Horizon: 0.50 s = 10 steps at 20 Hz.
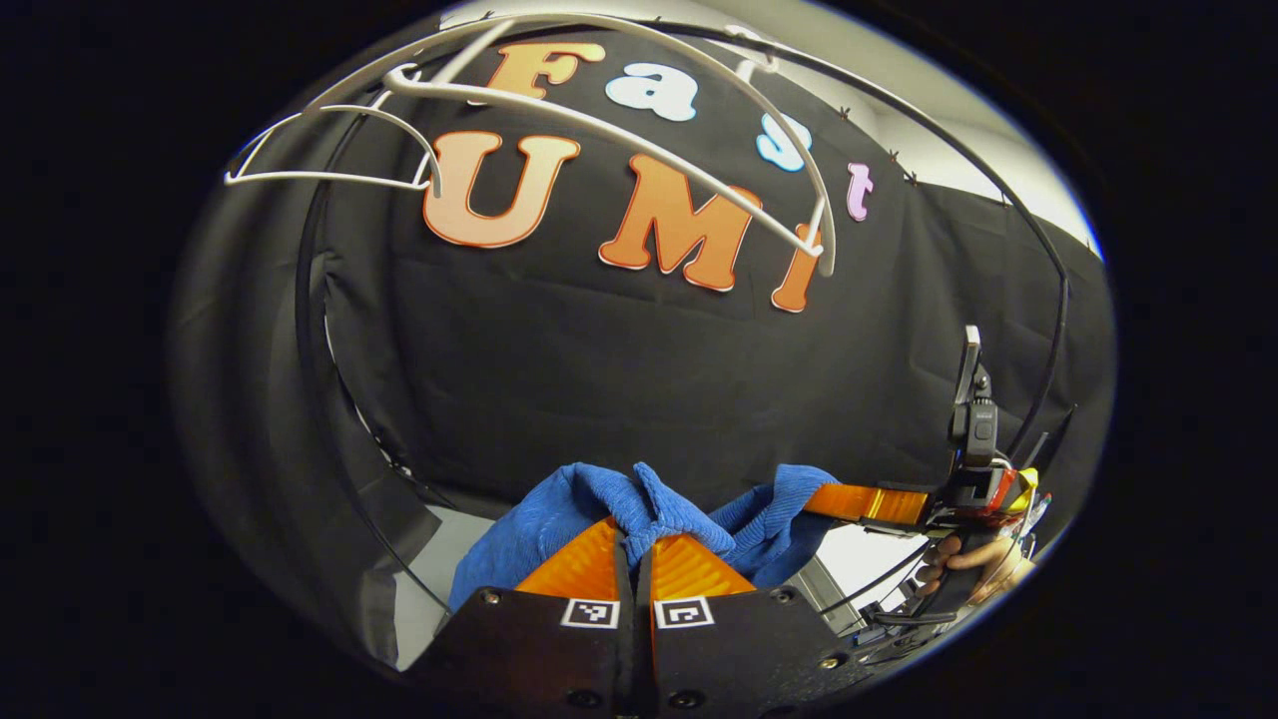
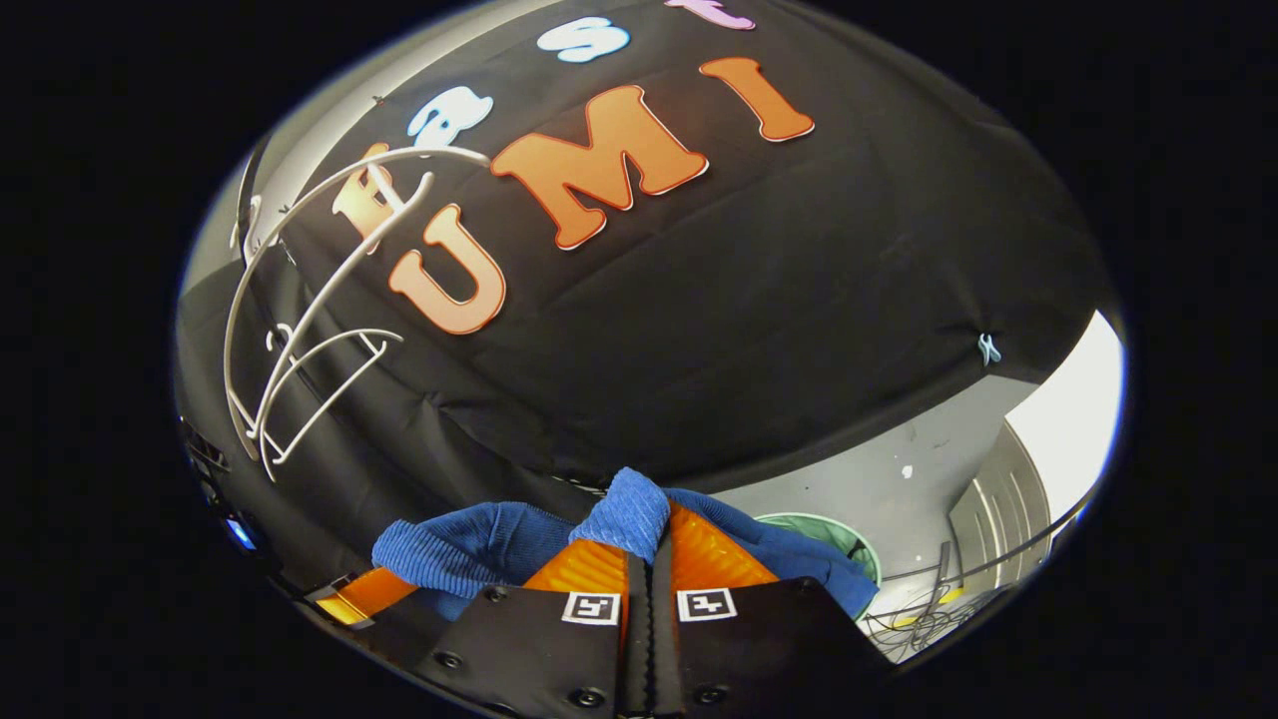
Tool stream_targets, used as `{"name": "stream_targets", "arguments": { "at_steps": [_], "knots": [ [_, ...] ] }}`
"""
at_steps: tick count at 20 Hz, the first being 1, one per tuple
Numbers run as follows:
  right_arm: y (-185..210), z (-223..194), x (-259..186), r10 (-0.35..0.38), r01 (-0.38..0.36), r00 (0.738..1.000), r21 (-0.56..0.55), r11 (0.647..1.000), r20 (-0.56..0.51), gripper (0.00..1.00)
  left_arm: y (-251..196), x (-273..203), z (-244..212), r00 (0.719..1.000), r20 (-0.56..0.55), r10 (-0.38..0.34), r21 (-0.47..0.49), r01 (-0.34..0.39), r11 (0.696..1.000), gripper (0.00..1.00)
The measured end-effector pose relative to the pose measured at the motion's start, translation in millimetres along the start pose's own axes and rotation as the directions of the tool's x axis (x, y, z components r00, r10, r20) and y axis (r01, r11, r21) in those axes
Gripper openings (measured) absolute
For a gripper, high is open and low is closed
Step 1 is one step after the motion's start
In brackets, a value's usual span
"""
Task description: Grasp the clothes on the hanger with both hands and then place them into the laundry hamper below.
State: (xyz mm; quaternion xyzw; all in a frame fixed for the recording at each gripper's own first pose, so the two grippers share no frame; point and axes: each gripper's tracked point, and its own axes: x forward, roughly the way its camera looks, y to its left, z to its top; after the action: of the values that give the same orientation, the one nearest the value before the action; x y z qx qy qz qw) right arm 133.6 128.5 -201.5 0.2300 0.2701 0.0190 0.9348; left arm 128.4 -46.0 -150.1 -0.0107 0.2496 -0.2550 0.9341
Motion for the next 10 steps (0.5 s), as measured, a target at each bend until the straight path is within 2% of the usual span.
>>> {"name": "stream_targets", "arguments": {
  "at_steps": [10],
  "knots": [
    [-48.0,-35.0,30.6,-0.132,0.119,0.987,-0.13,0.984,-0.091,0.08,-5.2,69.5,-56.7,0.986,-0.166,0.013,-0.014,-0.015,1.0,0.0]
  ]
}}
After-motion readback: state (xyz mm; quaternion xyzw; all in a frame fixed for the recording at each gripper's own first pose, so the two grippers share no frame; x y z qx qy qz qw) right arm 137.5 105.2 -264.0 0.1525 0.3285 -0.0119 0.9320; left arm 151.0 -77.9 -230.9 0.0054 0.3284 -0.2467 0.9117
